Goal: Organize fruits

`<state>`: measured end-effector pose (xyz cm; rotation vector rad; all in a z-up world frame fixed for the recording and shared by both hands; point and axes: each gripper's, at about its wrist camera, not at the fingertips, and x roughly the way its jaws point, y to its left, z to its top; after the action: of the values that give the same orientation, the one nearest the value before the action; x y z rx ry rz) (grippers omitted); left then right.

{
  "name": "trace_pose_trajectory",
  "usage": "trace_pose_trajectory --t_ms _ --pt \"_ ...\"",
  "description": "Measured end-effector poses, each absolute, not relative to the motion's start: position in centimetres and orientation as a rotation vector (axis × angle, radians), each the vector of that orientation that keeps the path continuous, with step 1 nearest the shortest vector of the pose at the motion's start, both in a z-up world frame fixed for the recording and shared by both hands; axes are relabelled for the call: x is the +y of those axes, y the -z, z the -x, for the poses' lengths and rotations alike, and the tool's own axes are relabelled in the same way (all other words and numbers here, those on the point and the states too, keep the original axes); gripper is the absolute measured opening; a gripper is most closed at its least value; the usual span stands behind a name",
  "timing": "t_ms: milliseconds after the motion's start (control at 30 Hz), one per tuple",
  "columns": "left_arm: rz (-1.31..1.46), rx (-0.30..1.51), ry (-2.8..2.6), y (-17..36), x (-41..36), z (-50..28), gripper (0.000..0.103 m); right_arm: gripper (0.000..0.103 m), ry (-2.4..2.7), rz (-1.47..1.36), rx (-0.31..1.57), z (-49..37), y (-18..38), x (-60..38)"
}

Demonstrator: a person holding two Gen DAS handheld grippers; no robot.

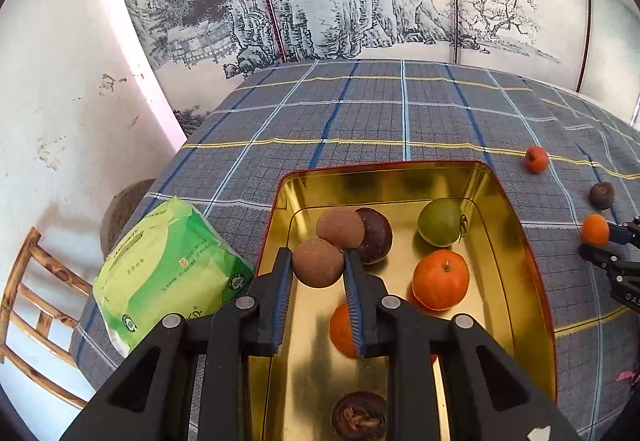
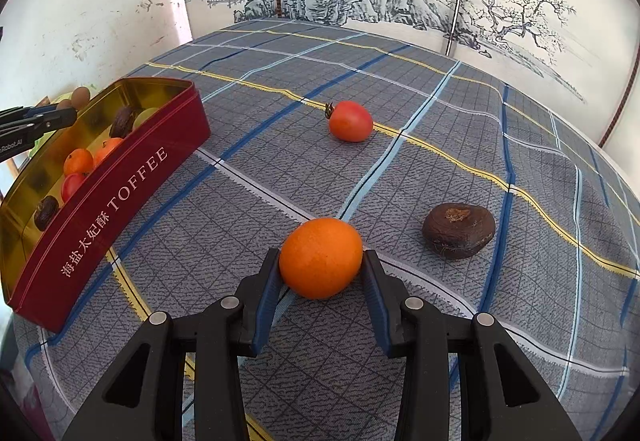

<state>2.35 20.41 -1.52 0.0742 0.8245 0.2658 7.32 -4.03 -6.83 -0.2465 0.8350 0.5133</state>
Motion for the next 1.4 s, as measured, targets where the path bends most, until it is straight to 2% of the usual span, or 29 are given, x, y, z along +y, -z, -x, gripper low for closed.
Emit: trace_pose_trajectory --t_ms 533,733,900,967,1400 --pt "-0.087 0.813 -0.281 1.1 20.2 -2.7 0.026 0.041 -0.514 0.247 0.835 -7.3 6.8 -4.0" --pt "-0.093 0.78 -0.294 0.4 19.4 -1.7 0.036 0.041 -0.513 0.247 0.835 -7.3 6.8 -4.0" --pt "-0.113 0.742 -0.315 0.1 18.2 0.0 0.052 0.041 -0.514 0.247 0.835 -7.3 6.8 -4.0" --pt "-0.126 0.724 -0.33 -0.1 17.6 0.6 0.055 0.041 -0.513 0.247 0.835 -7.3 6.8 -4.0" --pt "-0.178 0.664 -0.332 -1.0 15.6 3.2 0.066 0.041 -0.51 0.247 0.834 -7.4 6.8 -4.1"
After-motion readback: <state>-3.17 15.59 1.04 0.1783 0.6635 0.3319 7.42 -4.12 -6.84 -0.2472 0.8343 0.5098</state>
